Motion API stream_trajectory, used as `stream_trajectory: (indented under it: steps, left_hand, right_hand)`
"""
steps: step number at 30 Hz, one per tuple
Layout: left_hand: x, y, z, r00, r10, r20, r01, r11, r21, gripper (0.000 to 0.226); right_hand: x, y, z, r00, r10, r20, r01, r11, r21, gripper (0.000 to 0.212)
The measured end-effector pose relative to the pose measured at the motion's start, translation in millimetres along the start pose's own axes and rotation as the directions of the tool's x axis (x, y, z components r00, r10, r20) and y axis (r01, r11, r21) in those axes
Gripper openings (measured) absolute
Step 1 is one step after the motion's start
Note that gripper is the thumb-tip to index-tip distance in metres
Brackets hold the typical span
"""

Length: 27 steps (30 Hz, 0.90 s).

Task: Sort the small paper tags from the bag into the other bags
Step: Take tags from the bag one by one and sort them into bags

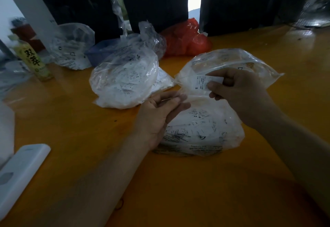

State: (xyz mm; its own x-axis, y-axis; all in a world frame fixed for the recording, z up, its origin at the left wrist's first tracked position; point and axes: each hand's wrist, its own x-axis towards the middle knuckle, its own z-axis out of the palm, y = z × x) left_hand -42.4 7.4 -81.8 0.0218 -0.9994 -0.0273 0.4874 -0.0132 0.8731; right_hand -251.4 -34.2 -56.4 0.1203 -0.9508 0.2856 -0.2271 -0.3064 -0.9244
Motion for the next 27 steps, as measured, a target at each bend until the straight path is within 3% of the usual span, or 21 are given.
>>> stream_trajectory:
  steps: [4, 16, 22, 27]
  left_hand:
    - [-0.1, -1.2, -0.2, 1.000, 0.021, -0.012, -0.021, 1.000, 0.014, 0.013]
    - [0.2, -2.4, -4.1, 0.995, 0.029, 0.093, -0.033, 0.998, 0.047, 0.033]
    - [1.0, -5.2, -5.6, 0.991, 0.059, 0.120, -0.069, 0.995, 0.075, 0.023]
    - [0.3, -5.2, -5.4, 0.993, 0.049, 0.105, -0.062, 0.990, 0.126, 0.023]
  right_hand:
    - [1.0, -0.7, -0.4, 0.998, -0.050, -0.029, 0.049, 0.998, -0.026, 0.015]
    - [-3.8, -5.5, 3.4, 0.972, -0.231, -0.038, 0.220, 0.955, -0.197, 0.015]
    - [-5.2, -5.7, 5.3, 0.960, -0.274, -0.055, 0.250, 0.932, -0.264, 0.016]
    - [-8.1, -3.4, 5.9, 0.963, -0.268, 0.016, 0.257, 0.900, -0.353, 0.012]
